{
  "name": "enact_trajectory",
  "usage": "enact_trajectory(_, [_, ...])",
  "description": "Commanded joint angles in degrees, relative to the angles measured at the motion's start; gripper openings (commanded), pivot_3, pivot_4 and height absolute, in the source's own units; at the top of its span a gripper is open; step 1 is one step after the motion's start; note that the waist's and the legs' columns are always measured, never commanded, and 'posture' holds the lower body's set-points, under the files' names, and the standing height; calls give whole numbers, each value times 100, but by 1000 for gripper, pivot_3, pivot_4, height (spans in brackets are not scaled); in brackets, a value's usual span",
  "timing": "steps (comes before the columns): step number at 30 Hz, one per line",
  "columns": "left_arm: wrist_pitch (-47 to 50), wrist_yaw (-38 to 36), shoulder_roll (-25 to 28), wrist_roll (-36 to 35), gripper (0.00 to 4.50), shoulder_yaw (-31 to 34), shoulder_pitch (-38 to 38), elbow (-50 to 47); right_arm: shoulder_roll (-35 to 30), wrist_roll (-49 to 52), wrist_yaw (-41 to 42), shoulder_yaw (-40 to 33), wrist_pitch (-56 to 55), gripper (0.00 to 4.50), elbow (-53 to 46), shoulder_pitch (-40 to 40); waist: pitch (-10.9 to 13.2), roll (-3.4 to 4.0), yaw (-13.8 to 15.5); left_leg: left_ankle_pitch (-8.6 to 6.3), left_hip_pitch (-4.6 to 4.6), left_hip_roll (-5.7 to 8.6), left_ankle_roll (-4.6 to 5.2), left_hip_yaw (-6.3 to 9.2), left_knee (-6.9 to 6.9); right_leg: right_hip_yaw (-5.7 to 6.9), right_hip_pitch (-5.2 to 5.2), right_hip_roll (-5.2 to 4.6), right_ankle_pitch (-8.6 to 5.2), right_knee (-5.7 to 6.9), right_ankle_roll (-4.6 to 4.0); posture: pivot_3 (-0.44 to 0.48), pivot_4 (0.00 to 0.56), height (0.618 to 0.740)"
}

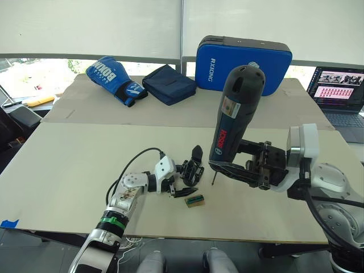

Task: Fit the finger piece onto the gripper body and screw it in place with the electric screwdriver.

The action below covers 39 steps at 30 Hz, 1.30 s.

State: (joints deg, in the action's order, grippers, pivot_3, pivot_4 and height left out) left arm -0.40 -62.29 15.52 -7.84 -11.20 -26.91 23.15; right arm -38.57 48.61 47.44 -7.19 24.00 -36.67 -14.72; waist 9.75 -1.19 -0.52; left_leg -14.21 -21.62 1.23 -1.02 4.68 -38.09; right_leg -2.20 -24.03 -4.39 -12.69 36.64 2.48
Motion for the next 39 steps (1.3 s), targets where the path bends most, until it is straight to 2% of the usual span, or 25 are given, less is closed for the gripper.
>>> enact_trajectory(1, [159, 47, -40, 20, 3651, -130, 87, -47, 14, 159, -8, -181, -96, 1933, -223, -78, 0, 0, 1, 0, 0, 0, 0, 0, 0, 0, 0, 0, 0, 0, 0, 0, 150, 740])
enact_trajectory(4, [235, 42, -41, 7, 2313, -156, 106, -97, 14, 161, -21, -182, -89, 1933, -224, -79, 0, 0, 1, 0, 0, 0, 0, 0, 0, 0, 0, 0, 0, -1, 0, 0, 150, 740])
enact_trajectory(14, [285, 60, -40, 38, 2313, -209, 117, -159, 9, 232, -84, -199, -37, 1933, -207, -196, 0, 0, 0, 0, -1, 0, 0, 0, 0, 0, 0, 0, 0, -1, 0, 0, 150, 740])
enact_trajectory(17, [275, 66, -44, 46, 2313, -215, 107, -148, 46, 400, -240, -220, 57, 1933, -181, -453, 0, 0, -5, 0, -1, 0, 0, 0, 0, 0, -1, 0, 0, -1, 0, 0, 150, 740])
enact_trajectory(25, [225, 54, -52, 46, 2313, -209, 81, -71, 270, 1149, -983, -82, 637, 1933, 82, -1826, 0, 0, 11, 0, -2, -1, 0, 0, 0, 0, -2, -1, 0, -1, 0, 0, 150, 740])
enact_trajectory(32, [169, 21, -24, 68, 2313, -233, 114, -42, 644, 709, -1023, 565, 871, 1933, 482, -2529, -1, 2, 2, 0, -3, -1, 0, 0, 0, 1, -4, 0, 0, 0, -1, 0, 150, 740])
enact_trajectory(39, [171, 52, -32, 77, 2313, -255, 159, -107, 947, 209, -883, 989, 834, 1933, 778, -2548, -2, 3, -1, 0, -4, 0, 0, 0, 0, 1, -6, -1, 0, 0, -1, 0, 150, 740])
